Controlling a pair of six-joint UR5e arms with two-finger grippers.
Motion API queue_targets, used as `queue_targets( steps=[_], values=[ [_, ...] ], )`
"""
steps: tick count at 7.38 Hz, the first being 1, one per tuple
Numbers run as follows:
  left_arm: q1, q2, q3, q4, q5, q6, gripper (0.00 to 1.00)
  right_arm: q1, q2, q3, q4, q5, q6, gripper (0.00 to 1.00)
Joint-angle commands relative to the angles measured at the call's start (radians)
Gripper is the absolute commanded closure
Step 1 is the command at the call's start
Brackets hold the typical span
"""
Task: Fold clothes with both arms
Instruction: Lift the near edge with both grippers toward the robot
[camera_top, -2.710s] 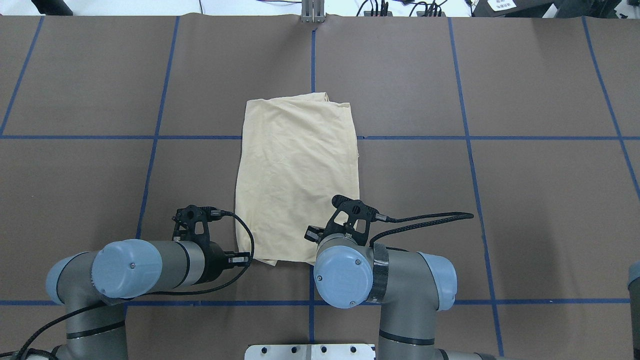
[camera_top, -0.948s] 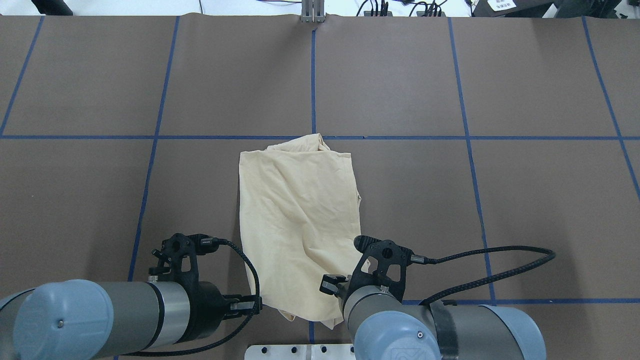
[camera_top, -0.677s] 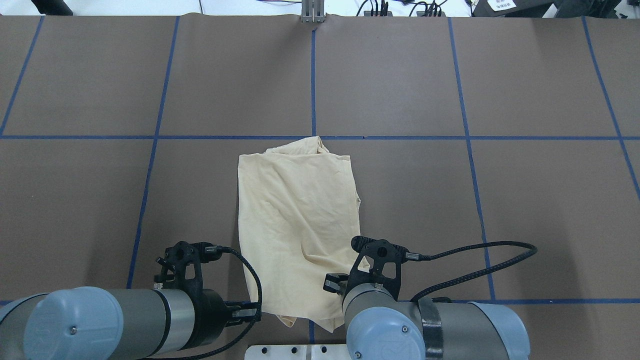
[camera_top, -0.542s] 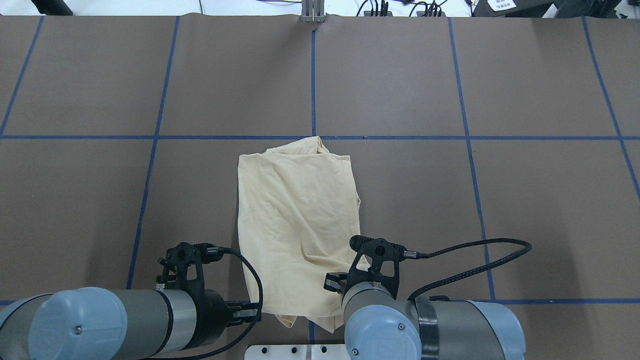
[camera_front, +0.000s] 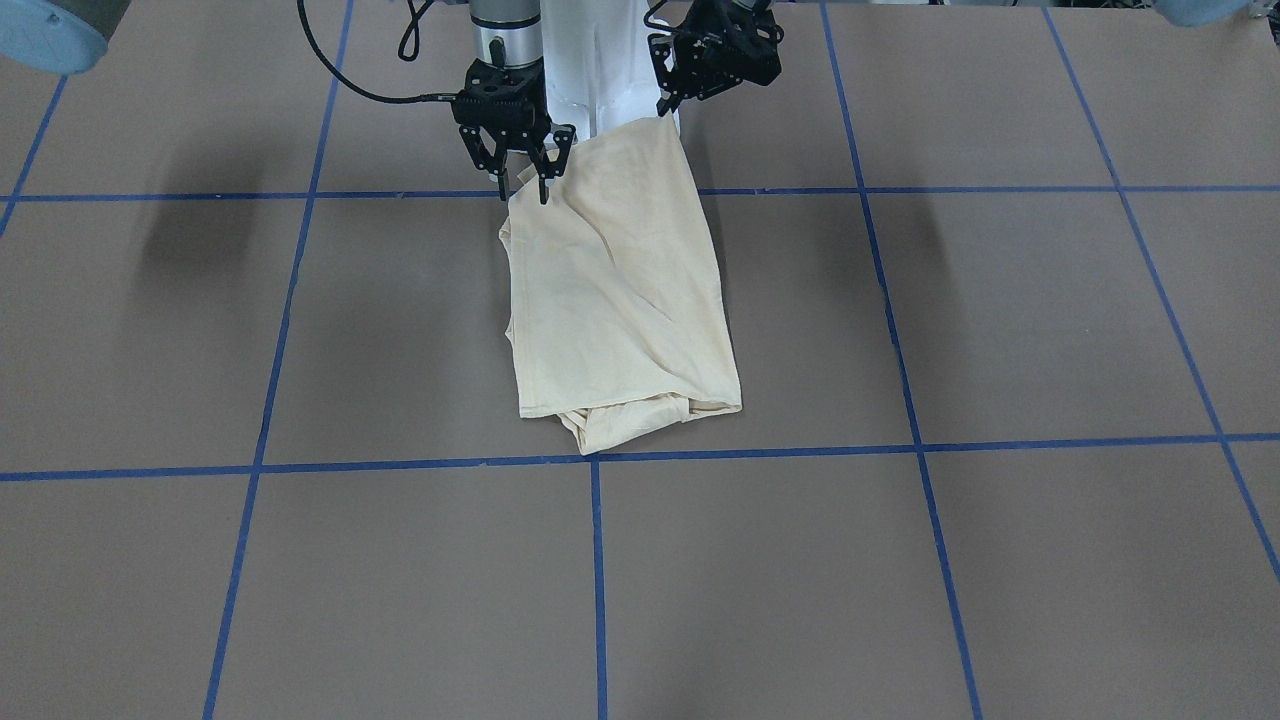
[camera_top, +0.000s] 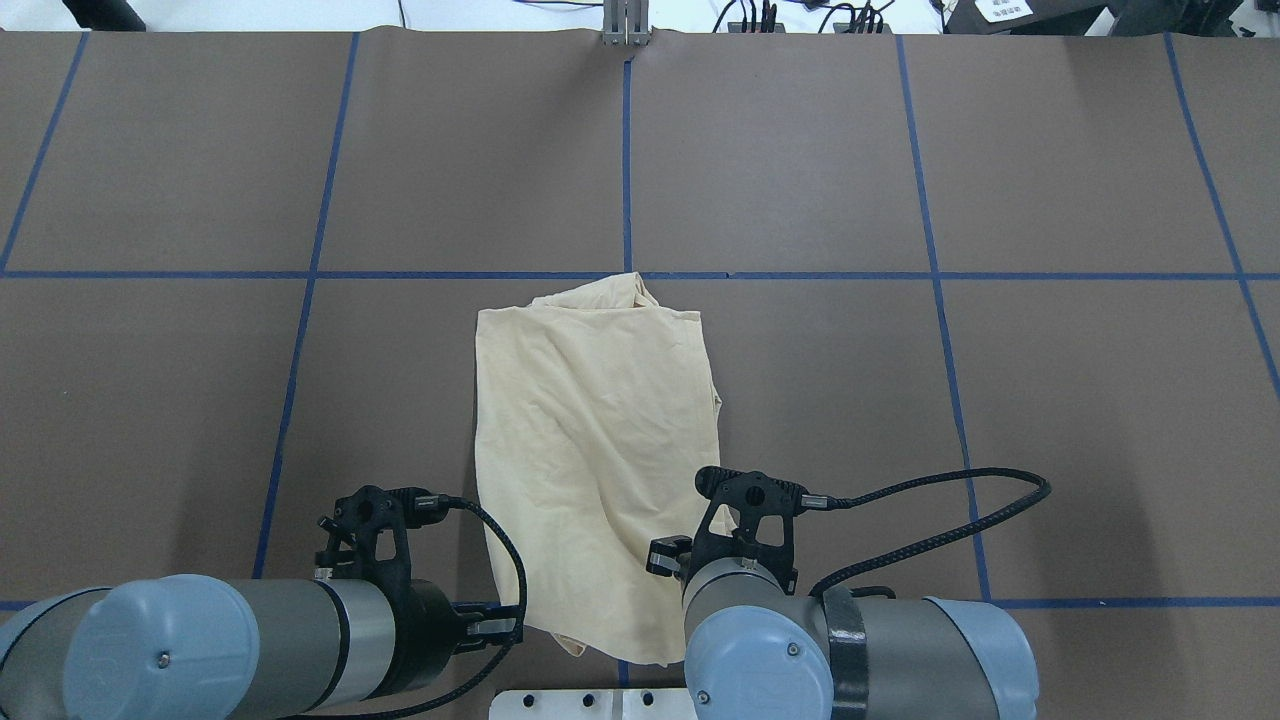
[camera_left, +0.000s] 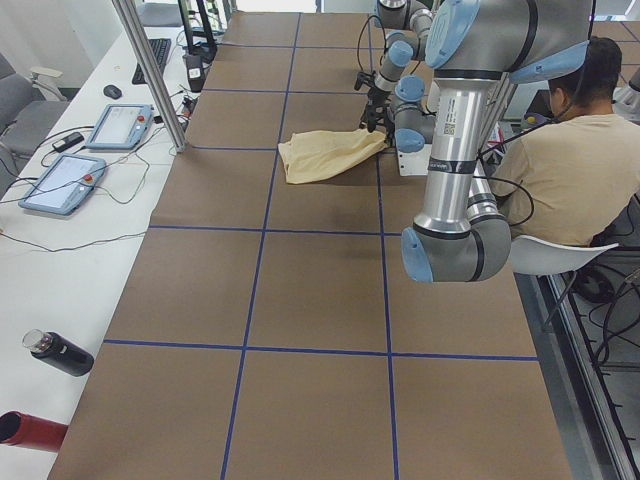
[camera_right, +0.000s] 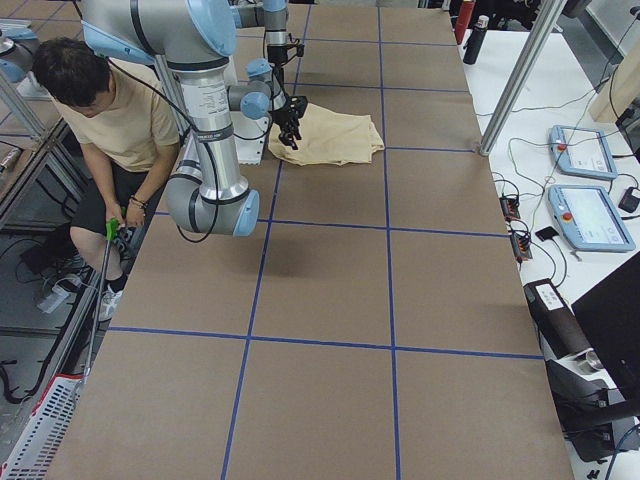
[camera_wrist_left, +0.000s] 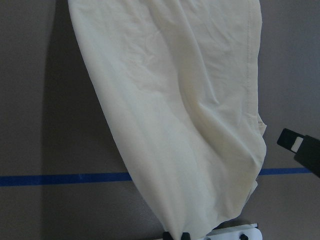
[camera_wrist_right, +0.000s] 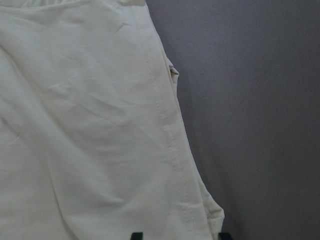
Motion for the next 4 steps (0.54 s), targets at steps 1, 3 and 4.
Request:
queue_targets(
  steps=[1,3,4],
  values=[
    [0.0,0.002,0.0,0.0,0.0,-0.002,1.0,-0.001,-0.034,-0.04,0.117,-0.004,0.004,0.03],
    [0.0,0.002,0.0,0.0,0.0,-0.002,1.0,-0.006,-0.032,-0.09,0.12,-0.007,0.012,0.27],
    [0.0,0.003,0.0,0.0,0.0,-0.002,1.0,-0.007,-0.029,-0.106,0.122,-0.009,0.012,0.41]
  ],
)
